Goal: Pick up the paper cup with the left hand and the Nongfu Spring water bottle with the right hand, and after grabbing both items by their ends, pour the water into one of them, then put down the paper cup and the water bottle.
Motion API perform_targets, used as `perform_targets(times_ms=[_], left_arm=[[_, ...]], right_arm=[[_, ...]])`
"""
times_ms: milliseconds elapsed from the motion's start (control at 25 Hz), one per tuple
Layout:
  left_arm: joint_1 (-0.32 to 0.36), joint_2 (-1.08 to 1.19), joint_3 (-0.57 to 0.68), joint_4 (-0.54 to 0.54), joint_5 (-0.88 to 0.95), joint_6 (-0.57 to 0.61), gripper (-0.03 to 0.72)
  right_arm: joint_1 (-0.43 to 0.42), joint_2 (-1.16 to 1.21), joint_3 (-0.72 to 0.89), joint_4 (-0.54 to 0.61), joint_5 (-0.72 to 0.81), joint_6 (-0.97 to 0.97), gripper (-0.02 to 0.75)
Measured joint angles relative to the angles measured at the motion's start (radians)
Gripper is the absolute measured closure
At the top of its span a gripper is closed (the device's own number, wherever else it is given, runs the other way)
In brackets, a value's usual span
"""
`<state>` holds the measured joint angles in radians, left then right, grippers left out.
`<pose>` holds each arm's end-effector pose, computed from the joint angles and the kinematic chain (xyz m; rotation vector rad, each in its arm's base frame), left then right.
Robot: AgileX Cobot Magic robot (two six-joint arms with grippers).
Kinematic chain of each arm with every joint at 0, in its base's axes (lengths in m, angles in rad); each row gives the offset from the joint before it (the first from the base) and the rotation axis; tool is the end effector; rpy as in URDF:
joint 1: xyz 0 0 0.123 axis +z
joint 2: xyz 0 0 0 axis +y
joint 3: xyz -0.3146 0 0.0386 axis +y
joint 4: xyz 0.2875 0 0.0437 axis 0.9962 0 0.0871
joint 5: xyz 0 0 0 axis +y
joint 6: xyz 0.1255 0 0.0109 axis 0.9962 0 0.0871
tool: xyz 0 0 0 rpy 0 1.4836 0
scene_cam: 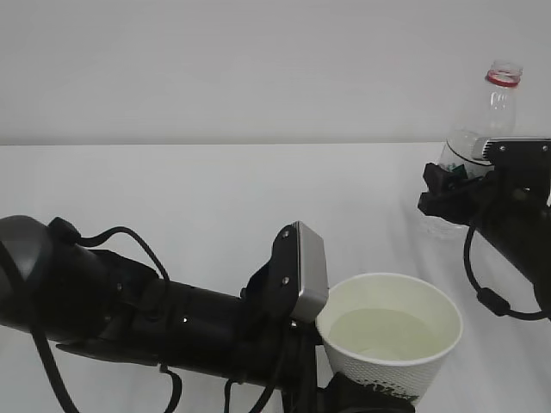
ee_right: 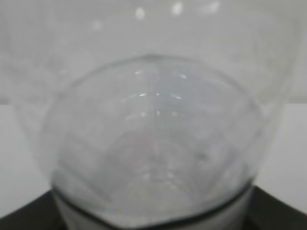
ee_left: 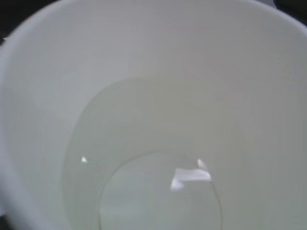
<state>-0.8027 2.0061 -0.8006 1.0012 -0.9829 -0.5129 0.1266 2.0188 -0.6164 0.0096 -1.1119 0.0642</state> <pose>0.2093 -0.3437 0.1009 1.4143 1.4994 -1.1551 0.3827 0.0476 0.0882 -0.0454 1.7755 0.1333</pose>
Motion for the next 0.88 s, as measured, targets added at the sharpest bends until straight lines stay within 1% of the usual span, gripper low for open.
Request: perform_targets(times_ms=[560,880], left_arm=[[0.000,0.000,0.000,0.000,0.000,0.000,0.188],[0.000,0.000,0.000,0.000,0.000,0.000,0.188]], right_arm=[[0.000,0.092,-0.094,-0.002,-0.002,-0.002,0.307],[0.000,0.093,-0.122,-0.002,-0.002,-0.002,0.307]])
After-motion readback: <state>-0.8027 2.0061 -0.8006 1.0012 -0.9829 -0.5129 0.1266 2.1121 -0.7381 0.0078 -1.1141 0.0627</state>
